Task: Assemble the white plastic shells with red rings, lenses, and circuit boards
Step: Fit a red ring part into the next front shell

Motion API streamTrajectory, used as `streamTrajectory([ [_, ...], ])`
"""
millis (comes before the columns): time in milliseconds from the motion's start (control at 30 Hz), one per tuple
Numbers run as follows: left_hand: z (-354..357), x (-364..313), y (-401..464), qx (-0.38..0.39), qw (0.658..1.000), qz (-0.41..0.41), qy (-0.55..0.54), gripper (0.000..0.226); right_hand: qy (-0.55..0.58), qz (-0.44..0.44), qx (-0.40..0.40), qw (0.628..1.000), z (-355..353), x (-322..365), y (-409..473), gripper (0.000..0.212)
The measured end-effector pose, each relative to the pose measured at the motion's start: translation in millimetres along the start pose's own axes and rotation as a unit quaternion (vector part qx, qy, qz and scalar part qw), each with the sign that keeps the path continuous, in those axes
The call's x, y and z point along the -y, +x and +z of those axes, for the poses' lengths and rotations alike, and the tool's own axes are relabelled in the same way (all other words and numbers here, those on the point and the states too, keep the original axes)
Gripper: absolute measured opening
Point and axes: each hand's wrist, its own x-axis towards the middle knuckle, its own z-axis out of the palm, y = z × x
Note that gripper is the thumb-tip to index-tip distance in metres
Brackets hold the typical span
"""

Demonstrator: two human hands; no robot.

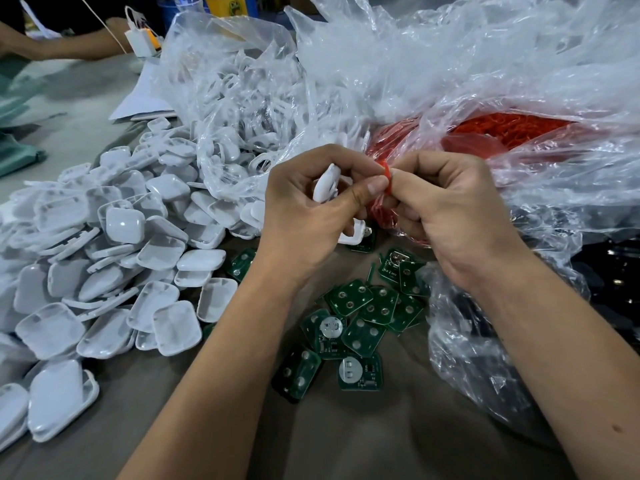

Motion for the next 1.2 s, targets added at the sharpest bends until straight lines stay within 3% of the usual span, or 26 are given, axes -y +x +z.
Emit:
streamTrajectory([
  [233, 4.2, -3.0, -1.1, 0.012, 1.0, 0.0, 0.008, 0.01, -0.002, 0.029, 0.004, 1.0, -0.4, 2.5, -1.3, 0.021],
  [367, 3.5, -2.5, -0.2, -0.041, 0.997, -0.04, -0.046, 0.003, 0.126, 0.128, 0.1, 0.979, -3.8, 6.6, -1.3, 0.012],
  [433, -0.1, -1.9, 0.8, -0.061, 0.994, -0.066, -0.057, 0.011, 0.161, 0.158, 0.144, 0.964, -7.1, 9.0, -1.7, 0.012],
  [567, 0.2, -3.4, -1.3, -0.009, 0.989, -0.101, -0.11, 0.011, 0.184, 0.191, 0.198, 0.944, -8.5, 11.0, -2.7, 0.015],
  [667, -2.2, -2.2, 1.6, 0.001, 0.993, -0.102, -0.063, 0.009, 0.166, 0.205, 0.2, 0.944, -8.5, 11.1, -2.4, 0.017],
  [767, -5.0, -1.0, 3.0, -0.005, 0.99, -0.119, -0.073, 0.013, 0.144, 0.174, 0.168, 0.96, -5.6, 9.5, -2.9, 0.016],
  [900, -2.9, -0.7, 2.9, -0.026, 0.988, -0.126, -0.088, 0.014, 0.109, 0.089, 0.063, 0.988, -1.3, 4.9, -1.5, 0.013],
  [1200, -0.8, 0.4, 0.2, -0.001, 0.975, -0.158, -0.158, 0.008, 0.002, -0.088, -0.026, 0.996, 6.5, 3.8, -4.4, 0.007],
])
